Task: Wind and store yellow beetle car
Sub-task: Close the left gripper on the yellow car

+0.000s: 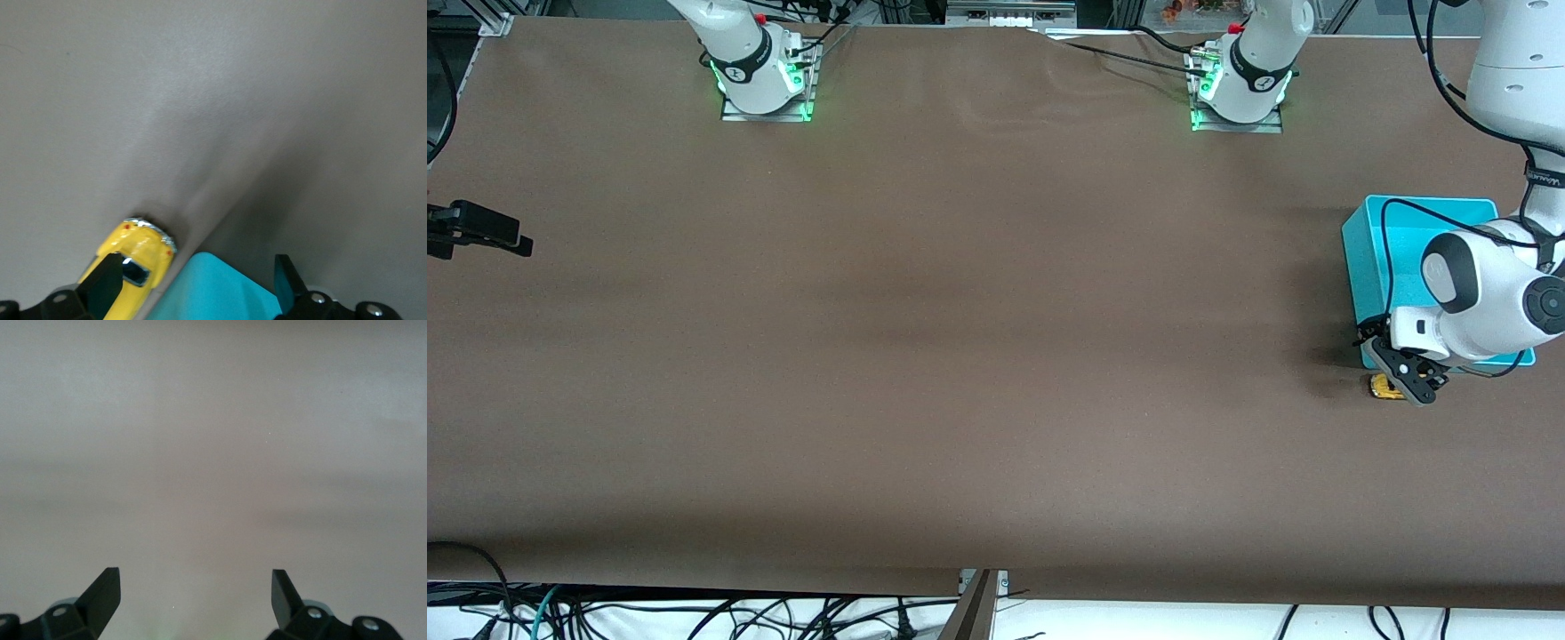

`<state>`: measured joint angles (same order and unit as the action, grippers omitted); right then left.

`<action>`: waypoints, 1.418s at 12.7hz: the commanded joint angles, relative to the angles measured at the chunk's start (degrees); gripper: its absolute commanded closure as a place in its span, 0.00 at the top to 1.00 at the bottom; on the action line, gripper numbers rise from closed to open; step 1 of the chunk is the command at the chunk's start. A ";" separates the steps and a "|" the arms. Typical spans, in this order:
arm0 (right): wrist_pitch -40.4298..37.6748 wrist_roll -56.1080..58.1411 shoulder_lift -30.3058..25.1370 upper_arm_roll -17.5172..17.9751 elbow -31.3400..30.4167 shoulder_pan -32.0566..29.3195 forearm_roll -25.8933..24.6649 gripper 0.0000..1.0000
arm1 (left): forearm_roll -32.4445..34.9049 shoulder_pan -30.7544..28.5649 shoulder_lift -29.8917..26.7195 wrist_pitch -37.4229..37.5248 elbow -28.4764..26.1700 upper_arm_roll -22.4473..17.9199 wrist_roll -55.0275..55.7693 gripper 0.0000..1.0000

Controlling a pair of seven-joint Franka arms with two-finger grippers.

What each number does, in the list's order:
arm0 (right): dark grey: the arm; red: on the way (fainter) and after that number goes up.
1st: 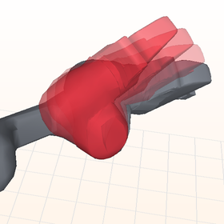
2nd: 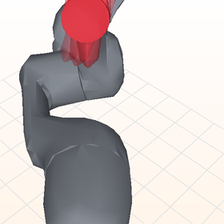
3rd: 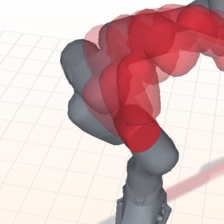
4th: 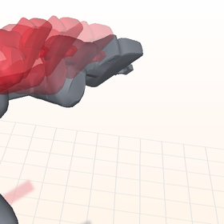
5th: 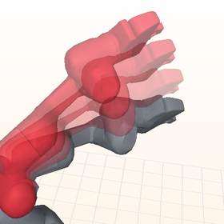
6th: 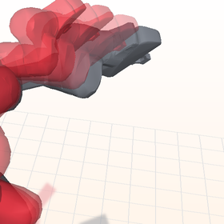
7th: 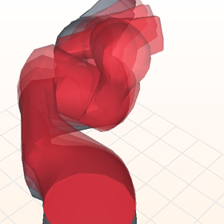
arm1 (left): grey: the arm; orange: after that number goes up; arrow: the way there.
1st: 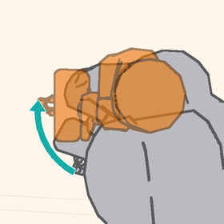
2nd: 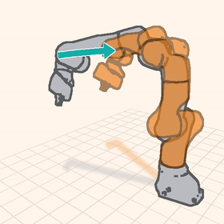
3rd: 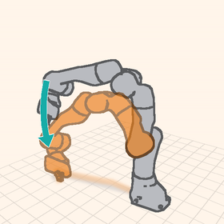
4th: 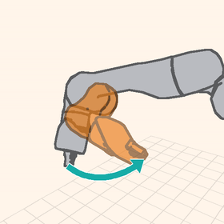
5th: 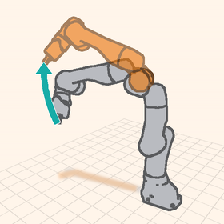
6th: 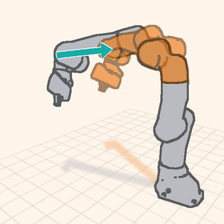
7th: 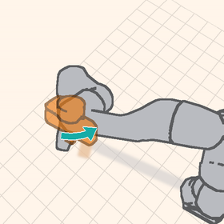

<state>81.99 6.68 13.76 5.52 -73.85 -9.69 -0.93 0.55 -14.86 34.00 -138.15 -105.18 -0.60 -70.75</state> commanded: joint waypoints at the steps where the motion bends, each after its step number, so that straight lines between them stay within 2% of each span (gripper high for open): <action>1: 0.89 -0.71 -1.72 -1.48 -2.44 1.07 -0.83 1.00 | 0.50 0.27 3.00 -0.19 5.41 0.25 -2.73 1.00; 6: 1.06 -0.53 -0.58 -1.39 -1.91 0.72 -0.74 1.00 | 0.24 3.44 3.09 -0.28 8.23 0.51 2.80 1.00; 9: 1.06 -0.53 -0.49 -1.39 -1.91 0.64 -1.27 1.00 | 0.33 3.53 5.45 -1.24 9.72 0.51 2.46 1.00; 14: 1.41 -0.62 -0.40 -1.39 -1.82 0.64 -1.18 1.00 | 0.95 3.00 5.90 -0.81 12.98 0.25 -6.24 1.00; 16: 2.12 -0.53 -0.40 -1.39 -1.82 0.64 -1.18 1.00 | 0.77 2.39 8.87 -0.54 16.74 0.16 -11.66 1.00; 18: 2.12 -0.53 -0.40 -1.39 -1.82 0.72 -1.18 1.00 | 0.24 0.64 9.94 -0.54 17.99 0.16 -15.30 1.00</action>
<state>83.46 6.66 13.93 4.28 -75.09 -9.32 -1.32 0.55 -12.49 40.98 -139.59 -91.27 -0.61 -82.00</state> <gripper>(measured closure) 0.000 0.000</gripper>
